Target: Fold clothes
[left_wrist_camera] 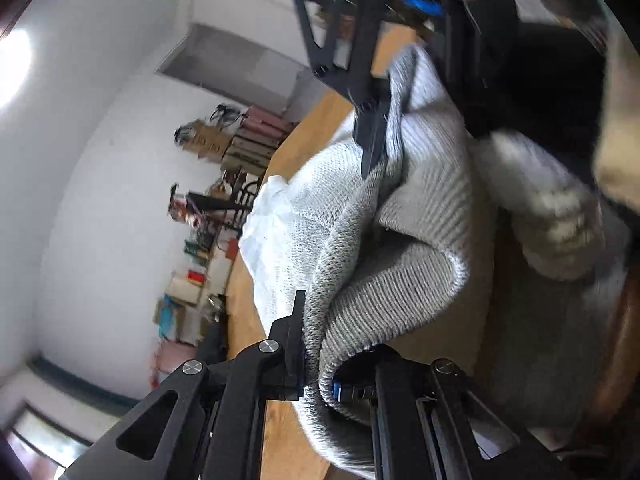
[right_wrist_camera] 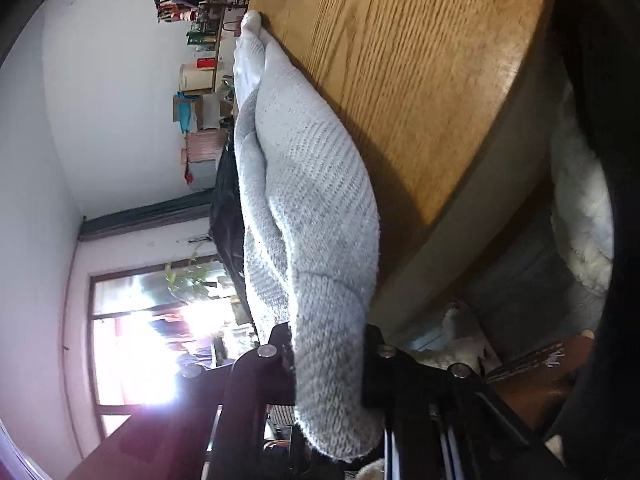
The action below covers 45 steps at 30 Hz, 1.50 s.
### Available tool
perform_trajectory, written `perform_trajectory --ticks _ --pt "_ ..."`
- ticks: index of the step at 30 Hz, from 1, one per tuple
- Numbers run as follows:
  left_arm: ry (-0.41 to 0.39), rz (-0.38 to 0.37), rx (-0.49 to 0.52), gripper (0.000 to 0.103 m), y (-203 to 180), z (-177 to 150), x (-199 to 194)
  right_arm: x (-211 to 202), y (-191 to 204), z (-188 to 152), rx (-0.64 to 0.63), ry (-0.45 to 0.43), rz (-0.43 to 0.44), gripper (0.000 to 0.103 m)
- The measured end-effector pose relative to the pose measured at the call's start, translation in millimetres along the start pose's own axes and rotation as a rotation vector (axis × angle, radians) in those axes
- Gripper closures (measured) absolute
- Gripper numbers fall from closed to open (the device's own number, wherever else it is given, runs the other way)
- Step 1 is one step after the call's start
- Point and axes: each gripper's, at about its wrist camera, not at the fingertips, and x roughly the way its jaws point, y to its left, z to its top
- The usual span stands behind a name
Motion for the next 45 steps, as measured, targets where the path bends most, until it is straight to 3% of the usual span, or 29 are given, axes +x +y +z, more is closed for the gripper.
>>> perform_trajectory --ticks 4,7,10,15,18,21,33,39,45 --pt "0.007 -0.080 0.004 0.094 8 -1 -13 -7 -6 -10 -0.013 0.013 -0.001 0.089" --pt "0.009 -0.157 0.116 0.094 8 -2 -31 -18 -22 -27 0.030 0.026 -0.003 0.089" --pt "0.006 -0.178 0.216 0.094 19 -1 -40 -20 -21 -42 0.046 0.074 -0.049 0.089" --pt "0.005 -0.112 0.158 0.094 68 14 -29 -27 -2 -41 0.100 0.117 0.015 0.089" --pt "0.002 -0.125 0.074 0.094 107 21 -15 -27 31 -29 0.073 0.103 0.050 0.089" --pt "-0.007 -0.126 0.028 0.094 145 29 2 -29 55 -16 0.052 0.089 0.090 0.089" --pt "-0.025 0.013 0.070 0.094 232 77 92 -13 145 58 0.000 0.020 0.229 0.088" --pt "0.007 0.082 -0.003 0.094 262 90 164 14 179 117 0.009 -0.002 0.228 0.088" --pt "0.055 0.129 -0.069 0.094 267 94 248 46 201 182 0.030 -0.026 0.164 0.088"
